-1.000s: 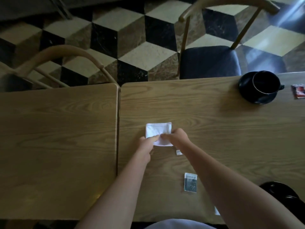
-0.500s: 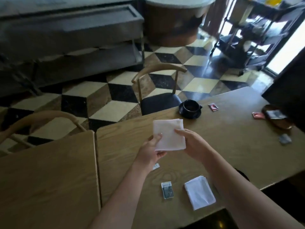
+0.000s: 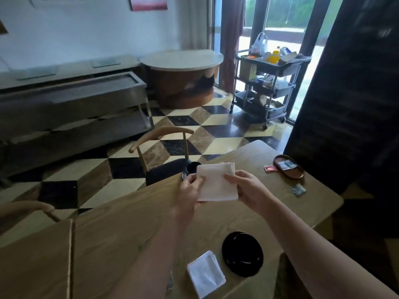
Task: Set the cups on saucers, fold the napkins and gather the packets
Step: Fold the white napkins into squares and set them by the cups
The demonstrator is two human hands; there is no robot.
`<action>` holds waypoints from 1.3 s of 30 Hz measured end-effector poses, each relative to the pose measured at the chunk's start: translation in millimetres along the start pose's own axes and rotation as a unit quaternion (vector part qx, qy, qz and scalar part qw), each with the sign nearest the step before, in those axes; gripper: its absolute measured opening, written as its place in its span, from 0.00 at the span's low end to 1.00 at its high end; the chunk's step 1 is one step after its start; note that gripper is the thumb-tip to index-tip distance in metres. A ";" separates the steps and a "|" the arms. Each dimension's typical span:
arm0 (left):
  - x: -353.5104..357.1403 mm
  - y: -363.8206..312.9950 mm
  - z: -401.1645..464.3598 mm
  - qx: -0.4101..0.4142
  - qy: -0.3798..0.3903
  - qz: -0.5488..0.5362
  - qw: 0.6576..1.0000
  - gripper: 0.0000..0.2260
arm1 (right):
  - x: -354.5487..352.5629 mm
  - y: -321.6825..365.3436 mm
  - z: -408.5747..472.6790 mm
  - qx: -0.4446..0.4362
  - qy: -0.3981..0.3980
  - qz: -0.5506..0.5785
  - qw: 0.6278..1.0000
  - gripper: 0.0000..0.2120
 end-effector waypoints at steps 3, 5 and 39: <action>56.4 9.8 6.9 0.019 0.016 0.015 1.000 0.09 | -55.6 21.4 -5.0 -0.017 -0.017 -0.020 1.000 0.17; 93.0 15.2 10.5 0.030 0.017 0.024 0.999 0.09 | -91.2 35.5 -6.1 -0.027 -0.022 -0.033 0.999 0.16; 138.2 73.2 209.8 -0.200 -0.150 -0.086 0.964 0.14 | -198.4 -95.1 218.9 0.242 0.041 -0.136 0.960 0.14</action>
Point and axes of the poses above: each hand's wrist, its own z-axis towards the middle knuckle, its own x-axis out of the palm, y = z × x, the point moved 1 cm from there along z, towards the middle knuckle, and after that the axes turned 13 degrees about -x, right-handed, at the moved point
